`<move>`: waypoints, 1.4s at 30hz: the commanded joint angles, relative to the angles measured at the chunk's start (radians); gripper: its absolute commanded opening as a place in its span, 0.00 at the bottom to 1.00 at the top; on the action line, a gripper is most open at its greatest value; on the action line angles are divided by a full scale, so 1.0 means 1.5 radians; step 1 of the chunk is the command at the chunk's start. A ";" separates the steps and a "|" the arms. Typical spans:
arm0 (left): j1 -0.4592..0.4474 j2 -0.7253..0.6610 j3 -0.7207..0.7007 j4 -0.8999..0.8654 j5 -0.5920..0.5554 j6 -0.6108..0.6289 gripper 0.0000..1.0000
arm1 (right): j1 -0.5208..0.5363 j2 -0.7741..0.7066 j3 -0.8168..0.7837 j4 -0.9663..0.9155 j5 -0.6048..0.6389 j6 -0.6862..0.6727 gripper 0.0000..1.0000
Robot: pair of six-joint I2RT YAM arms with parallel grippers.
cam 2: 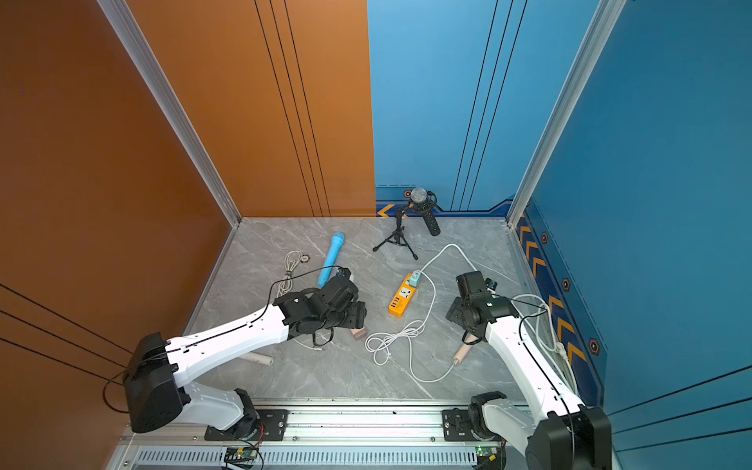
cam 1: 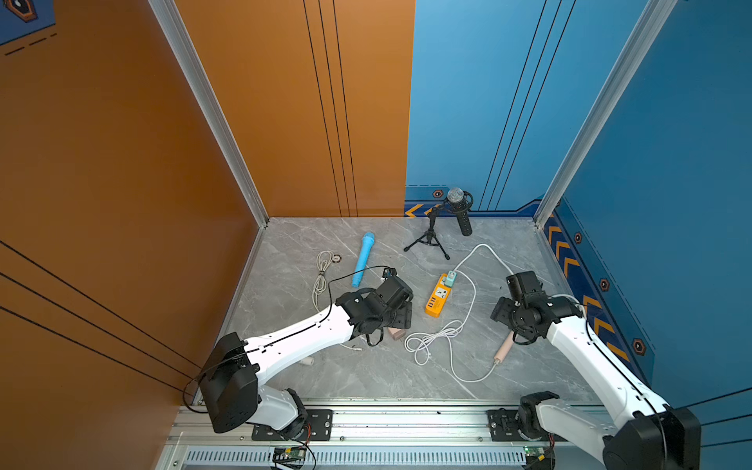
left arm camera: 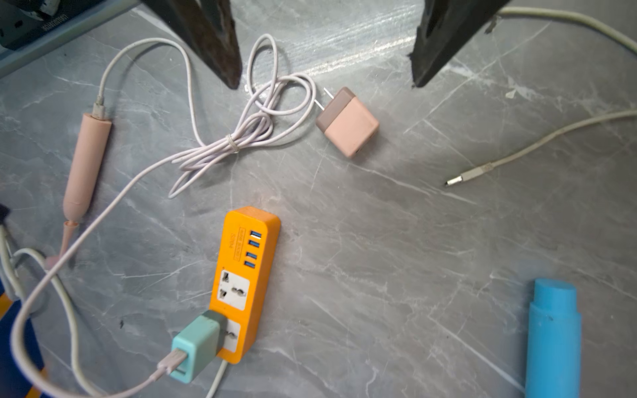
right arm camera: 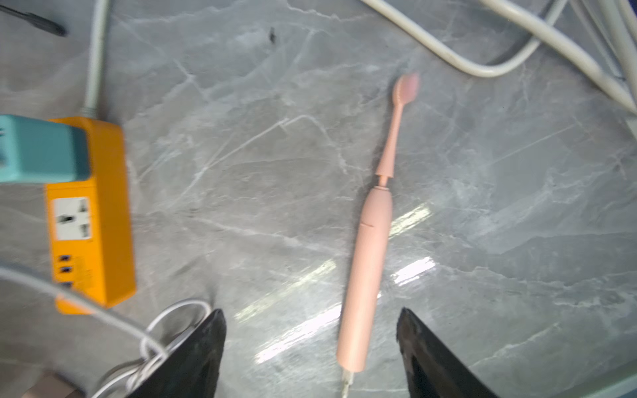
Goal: Charge the electric toothbrush
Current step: Place the electric toothbrush at the center of the board, then pick up the plug from the center of the board.
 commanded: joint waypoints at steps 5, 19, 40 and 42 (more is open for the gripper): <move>-0.030 0.117 0.012 -0.043 -0.004 -0.110 0.83 | 0.114 0.003 0.062 0.000 -0.059 -0.014 0.83; -0.033 0.253 0.091 -0.047 -0.043 -0.128 0.72 | 0.125 -0.029 0.074 0.023 -0.054 -0.042 0.85; -0.019 0.282 0.092 -0.054 -0.074 -0.142 0.63 | 0.112 -0.014 0.065 0.048 -0.058 -0.058 0.84; -0.018 0.289 0.092 -0.054 -0.068 -0.143 0.61 | 0.112 -0.011 0.065 0.050 -0.059 -0.059 0.84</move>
